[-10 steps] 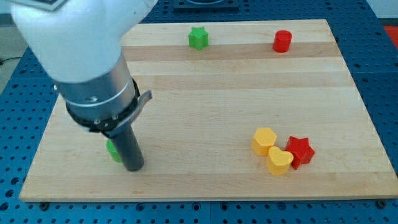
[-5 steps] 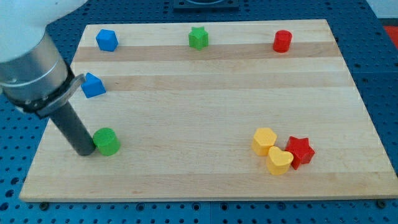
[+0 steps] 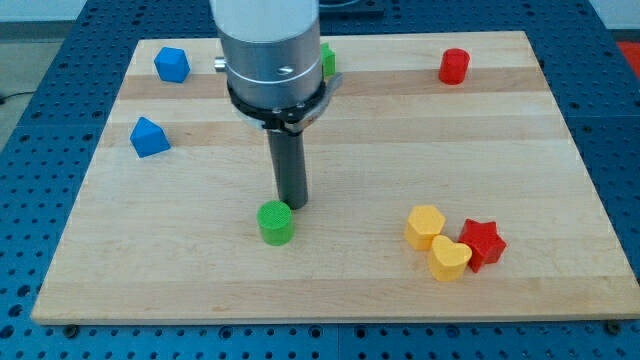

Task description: Move the green circle parallel down to the red circle

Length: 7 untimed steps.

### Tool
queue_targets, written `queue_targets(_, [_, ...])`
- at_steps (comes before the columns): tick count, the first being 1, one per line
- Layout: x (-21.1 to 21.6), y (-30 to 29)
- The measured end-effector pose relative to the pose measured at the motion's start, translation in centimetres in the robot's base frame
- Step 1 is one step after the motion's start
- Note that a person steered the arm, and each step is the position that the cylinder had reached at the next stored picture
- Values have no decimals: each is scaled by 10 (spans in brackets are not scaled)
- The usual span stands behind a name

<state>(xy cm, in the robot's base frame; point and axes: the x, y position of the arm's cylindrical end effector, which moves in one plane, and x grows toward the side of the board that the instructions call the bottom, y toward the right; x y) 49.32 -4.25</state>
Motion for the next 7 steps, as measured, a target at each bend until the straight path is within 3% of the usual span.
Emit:
queue_targets(5, [6, 15])
queue_targets(6, [20, 41])
queue_targets(7, [66, -7])
